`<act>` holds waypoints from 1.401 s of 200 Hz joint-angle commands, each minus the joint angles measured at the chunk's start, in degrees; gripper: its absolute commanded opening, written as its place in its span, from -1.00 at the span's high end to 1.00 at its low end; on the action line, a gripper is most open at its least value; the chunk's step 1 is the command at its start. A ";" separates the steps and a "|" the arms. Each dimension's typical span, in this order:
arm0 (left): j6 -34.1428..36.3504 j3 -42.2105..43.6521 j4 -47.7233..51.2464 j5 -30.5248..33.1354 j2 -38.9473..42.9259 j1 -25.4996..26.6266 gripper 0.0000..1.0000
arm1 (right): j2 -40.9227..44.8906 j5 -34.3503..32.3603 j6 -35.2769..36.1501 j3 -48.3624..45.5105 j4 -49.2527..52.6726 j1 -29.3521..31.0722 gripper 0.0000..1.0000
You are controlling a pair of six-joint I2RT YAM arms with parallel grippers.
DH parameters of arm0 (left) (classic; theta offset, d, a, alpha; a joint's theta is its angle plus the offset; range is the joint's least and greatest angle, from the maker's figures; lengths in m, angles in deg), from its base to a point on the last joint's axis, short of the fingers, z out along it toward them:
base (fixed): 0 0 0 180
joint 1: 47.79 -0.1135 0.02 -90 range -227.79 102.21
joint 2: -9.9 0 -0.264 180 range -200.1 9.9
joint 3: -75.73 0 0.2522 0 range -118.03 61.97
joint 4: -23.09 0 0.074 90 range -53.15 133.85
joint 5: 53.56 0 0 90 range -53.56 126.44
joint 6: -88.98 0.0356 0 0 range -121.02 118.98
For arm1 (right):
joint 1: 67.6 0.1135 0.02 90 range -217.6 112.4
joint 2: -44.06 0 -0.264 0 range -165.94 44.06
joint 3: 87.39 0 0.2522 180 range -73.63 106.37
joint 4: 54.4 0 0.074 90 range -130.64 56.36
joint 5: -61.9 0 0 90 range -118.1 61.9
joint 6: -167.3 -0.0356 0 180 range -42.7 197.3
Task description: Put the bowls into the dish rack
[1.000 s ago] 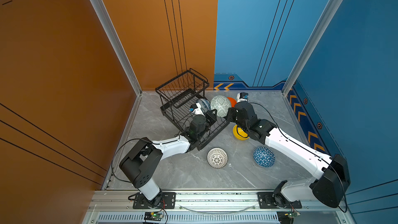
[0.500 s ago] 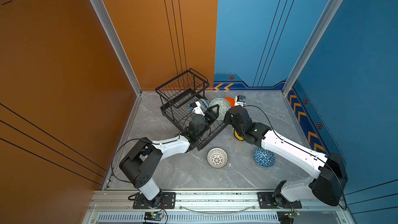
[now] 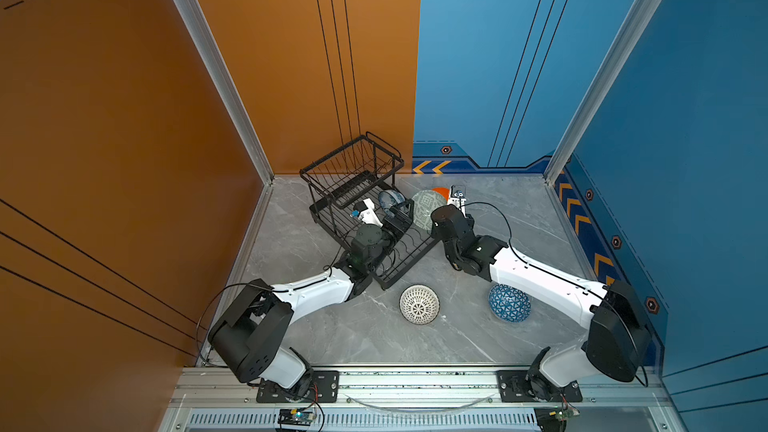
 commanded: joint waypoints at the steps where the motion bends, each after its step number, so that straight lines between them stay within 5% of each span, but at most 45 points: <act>1: 1.22 1.82 7.60 -1.86 6.60 -1.96 -0.96 | -1.80 -9.32 8.71 1.75 -8.35 2.40 1.00; 49: 6.78 0.10 31.95 -3.38 24.04 -8.18 -0.96 | -10.74 -18.83 31.88 3.02 -24.52 9.19 1.00; 114: 2.25 4.43 39.56 -15.09 34.97 -25.52 -0.96 | -22.60 -21.40 46.77 8.70 -34.04 12.69 1.00; 202: -1.69 7.89 34.25 -25.33 33.87 -36.89 -0.96 | -34.30 -19.69 48.24 20.06 -28.06 9.59 1.00; 280: -2.63 7.90 30.05 -29.59 29.91 -40.72 -0.96 | -41.58 -18.57 42.96 29.91 -19.90 8.04 1.00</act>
